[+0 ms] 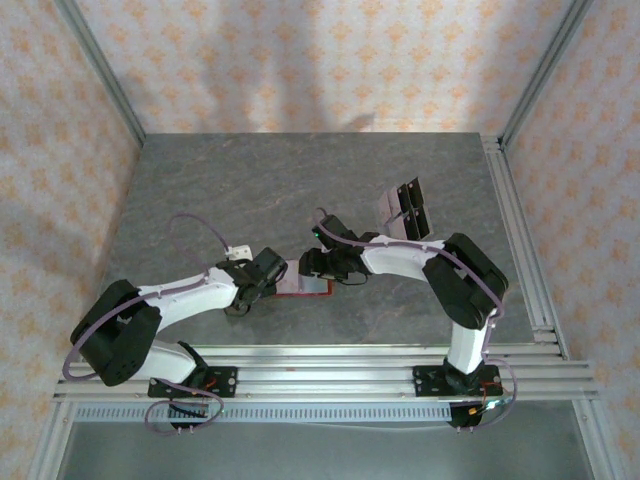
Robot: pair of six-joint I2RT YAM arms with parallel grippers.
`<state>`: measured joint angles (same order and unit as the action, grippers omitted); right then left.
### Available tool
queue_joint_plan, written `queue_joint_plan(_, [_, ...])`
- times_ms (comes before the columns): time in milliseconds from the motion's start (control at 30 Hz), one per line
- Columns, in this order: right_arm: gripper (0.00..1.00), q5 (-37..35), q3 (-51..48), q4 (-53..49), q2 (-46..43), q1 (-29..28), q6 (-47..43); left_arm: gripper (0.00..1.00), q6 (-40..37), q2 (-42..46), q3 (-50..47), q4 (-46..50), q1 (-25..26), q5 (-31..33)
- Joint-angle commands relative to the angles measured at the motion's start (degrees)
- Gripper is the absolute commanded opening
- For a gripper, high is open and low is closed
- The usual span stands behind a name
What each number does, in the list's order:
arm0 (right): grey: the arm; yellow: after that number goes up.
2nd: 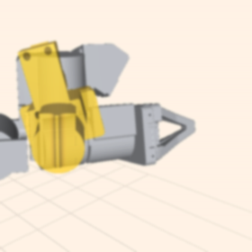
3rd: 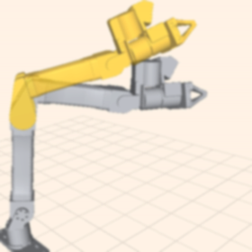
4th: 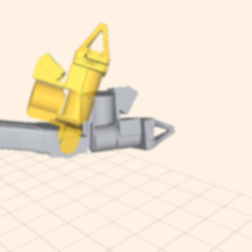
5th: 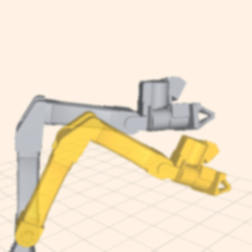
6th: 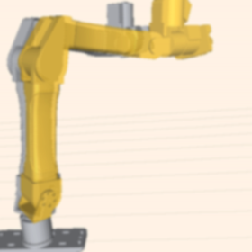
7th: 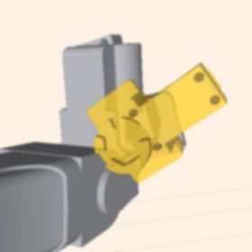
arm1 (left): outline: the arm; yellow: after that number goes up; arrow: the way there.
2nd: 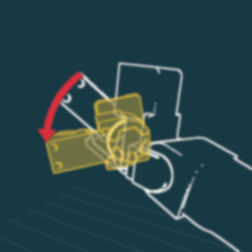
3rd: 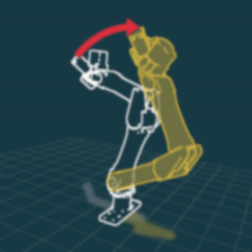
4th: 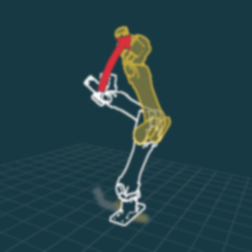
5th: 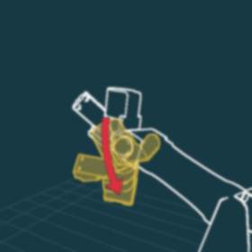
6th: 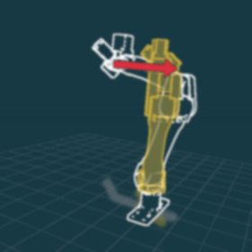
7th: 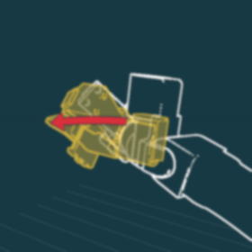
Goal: Put the credit cards into the card holder
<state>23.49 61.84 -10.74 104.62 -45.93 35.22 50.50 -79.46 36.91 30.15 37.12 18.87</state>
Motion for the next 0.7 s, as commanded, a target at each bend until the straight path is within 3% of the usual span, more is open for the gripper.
queue_joint_plan(0, [0.55,-2.7,-0.5,-2.36,-1.61,0.59,-1.21,1.0,-0.59,-0.37,-0.6,-0.15,-0.03,1.17])
queue_joint_plan(433, [0.55,-2.62,-1.11,-1.92,-3.26,1.28,-1.43,1.0,-0.61,-0.81,-0.72,-0.87,-0.02,0.84])
queue_joint_plan(667, [0.55,1.93,-1.63,1.54,-0.79,0.88,0.44,1.0,-0.61,-1.49,-0.88,-1.67,-0.08,0.25])
